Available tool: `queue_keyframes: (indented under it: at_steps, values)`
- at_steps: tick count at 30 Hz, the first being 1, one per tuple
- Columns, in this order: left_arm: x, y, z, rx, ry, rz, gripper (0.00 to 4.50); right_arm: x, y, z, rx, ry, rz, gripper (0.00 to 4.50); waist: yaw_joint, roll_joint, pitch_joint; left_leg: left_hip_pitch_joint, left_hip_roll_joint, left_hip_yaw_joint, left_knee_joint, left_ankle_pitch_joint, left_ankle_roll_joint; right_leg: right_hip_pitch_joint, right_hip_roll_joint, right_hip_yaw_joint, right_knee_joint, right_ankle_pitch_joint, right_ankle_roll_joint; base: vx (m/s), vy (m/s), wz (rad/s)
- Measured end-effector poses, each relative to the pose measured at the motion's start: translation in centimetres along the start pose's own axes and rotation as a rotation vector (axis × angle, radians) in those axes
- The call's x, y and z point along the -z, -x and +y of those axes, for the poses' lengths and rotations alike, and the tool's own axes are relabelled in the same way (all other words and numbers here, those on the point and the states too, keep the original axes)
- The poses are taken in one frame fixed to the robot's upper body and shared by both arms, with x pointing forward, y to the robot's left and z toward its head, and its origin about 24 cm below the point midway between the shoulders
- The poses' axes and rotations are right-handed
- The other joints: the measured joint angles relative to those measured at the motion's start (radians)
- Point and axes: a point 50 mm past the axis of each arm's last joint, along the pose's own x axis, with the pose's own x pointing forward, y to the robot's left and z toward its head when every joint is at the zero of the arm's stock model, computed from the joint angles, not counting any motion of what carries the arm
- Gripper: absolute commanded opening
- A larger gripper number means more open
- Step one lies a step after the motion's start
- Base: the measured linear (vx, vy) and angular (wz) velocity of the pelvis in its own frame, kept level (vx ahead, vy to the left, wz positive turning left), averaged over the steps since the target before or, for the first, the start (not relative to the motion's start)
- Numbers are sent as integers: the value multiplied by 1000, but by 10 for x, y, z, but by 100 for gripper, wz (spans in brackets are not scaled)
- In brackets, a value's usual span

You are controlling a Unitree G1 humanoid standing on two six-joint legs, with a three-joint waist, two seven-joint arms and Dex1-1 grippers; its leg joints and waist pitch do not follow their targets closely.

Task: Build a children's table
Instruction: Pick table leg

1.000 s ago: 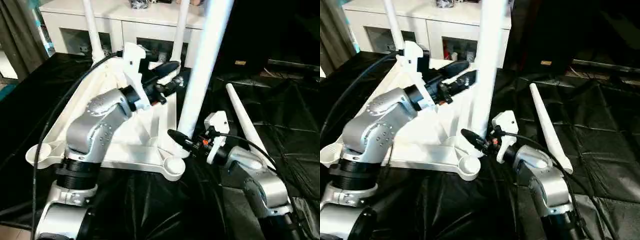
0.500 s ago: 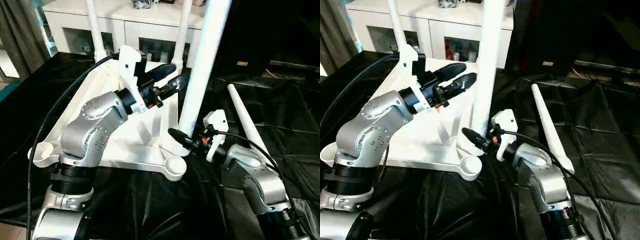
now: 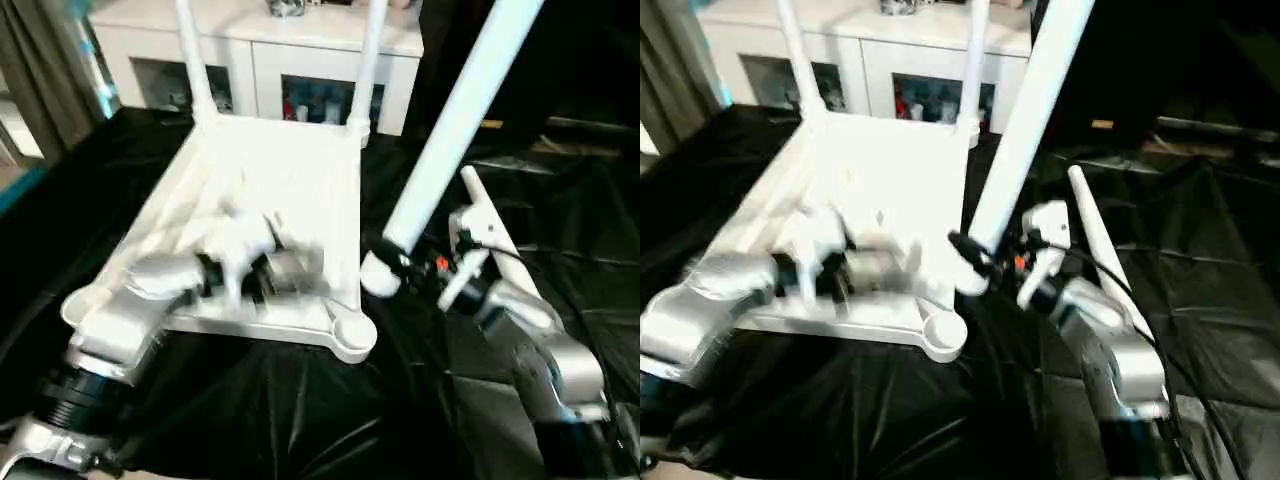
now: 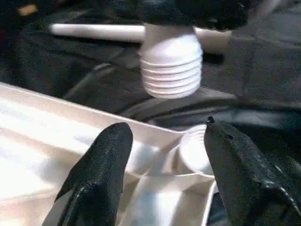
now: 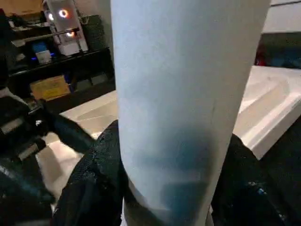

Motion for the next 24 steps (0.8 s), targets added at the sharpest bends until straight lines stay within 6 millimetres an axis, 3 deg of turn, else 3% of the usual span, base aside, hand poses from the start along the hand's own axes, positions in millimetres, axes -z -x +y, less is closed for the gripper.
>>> queue_keyframes:
  at_steps: [3,8,9,12,21,24]
  values:
    - [16,-2,-2,57,6,68,287,4,8,7,-32,-5,41,190,-6,16,0,3,0,0,-1,0,0,1,0,1,0,0,0,0,0,0]
    - [28,-3,-2,142,-5,131,287,8,10,13,-62,-14,78,190,-12,25,0,4,0,0,-1,0,0,0,0,0,3,0,0,0,0,0]
    - [29,-3,-2,159,-9,144,259,7,10,14,-67,-12,77,190,-11,29,0,4,0,0,-1,0,0,0,0,0,3,0,0,0,0,0]
    - [32,0,2,176,-34,181,249,5,11,16,-73,-5,89,190,-12,37,-4,3,0,0,-1,0,0,0,0,1,3,0,0,0,0,0]
    - [39,6,3,206,-31,225,168,4,13,15,-72,5,104,190,-11,39,-5,3,0,0,-1,0,0,0,0,0,3,0,0,0,0,0]
    - [41,7,3,210,-36,233,164,4,13,15,-73,5,105,190,-11,39,-5,3,0,0,-1,0,0,0,0,0,3,0,0,0,0,0]
